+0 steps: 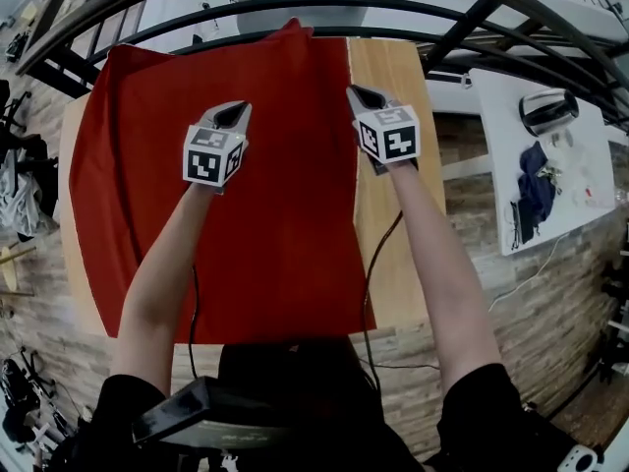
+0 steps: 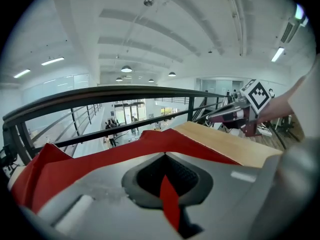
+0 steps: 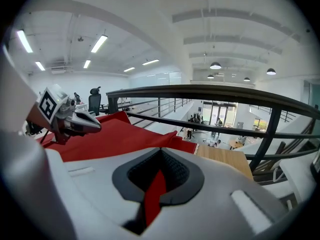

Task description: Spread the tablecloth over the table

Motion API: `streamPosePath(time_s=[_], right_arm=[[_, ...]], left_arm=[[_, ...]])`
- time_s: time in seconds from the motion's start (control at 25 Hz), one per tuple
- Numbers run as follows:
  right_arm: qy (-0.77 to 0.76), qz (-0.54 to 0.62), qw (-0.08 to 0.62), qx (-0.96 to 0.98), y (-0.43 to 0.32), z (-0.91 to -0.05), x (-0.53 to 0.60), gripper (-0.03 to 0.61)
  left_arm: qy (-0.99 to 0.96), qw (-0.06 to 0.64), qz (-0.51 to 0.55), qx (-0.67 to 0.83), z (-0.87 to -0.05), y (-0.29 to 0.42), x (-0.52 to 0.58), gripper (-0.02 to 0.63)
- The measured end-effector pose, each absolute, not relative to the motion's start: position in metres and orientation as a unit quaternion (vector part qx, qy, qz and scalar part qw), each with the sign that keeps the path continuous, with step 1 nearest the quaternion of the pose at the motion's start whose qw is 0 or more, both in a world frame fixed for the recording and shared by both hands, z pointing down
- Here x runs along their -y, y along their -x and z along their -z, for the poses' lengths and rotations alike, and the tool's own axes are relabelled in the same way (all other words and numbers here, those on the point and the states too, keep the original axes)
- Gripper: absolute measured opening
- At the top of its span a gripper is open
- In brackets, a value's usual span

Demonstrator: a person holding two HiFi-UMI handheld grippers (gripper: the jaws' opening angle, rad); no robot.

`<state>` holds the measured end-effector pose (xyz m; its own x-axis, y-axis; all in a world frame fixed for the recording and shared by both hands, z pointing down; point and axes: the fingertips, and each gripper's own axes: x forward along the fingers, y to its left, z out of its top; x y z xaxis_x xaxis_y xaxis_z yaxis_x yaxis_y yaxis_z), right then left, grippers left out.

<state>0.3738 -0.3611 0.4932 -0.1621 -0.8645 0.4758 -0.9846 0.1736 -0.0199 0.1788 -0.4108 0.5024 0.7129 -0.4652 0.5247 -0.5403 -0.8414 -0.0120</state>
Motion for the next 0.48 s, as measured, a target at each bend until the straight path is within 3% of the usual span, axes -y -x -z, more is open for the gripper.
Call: streamPosePath(time_s=[0.24,0.48], right_arm=[[-0.598,-0.149,0.144,0.774,-0.375,-0.475,0.345,0.009],[-0.607,-0.158,0.150,0.764,-0.383,-0.485,0.355,0.010]], left_arm=[[-0.920,0.064,-0.274,0.274,-0.497,-0.185,0.361,0.006],[-0.918,0.079,-0.264,0.285,-0.493,-0.184,0.368,0.005]])
